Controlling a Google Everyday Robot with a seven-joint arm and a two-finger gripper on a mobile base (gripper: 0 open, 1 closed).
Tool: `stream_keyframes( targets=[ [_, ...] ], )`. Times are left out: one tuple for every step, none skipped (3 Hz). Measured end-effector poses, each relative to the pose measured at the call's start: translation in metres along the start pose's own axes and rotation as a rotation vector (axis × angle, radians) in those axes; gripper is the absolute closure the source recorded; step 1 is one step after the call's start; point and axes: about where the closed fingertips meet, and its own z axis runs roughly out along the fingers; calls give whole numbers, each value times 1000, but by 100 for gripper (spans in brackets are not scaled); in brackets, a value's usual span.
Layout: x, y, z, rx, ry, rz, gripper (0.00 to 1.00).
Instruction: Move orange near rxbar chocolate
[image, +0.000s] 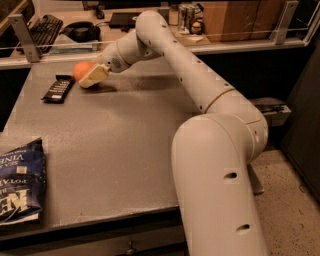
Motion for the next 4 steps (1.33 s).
stream_keyframes(
  targets=[
    [-2, 0, -1, 0, 0, 0, 60],
    [2, -1, -2, -3, 4, 9, 38],
    [2, -1, -2, -3, 4, 9, 13],
    [3, -2, -6, -2, 4, 11, 0]
  ],
)
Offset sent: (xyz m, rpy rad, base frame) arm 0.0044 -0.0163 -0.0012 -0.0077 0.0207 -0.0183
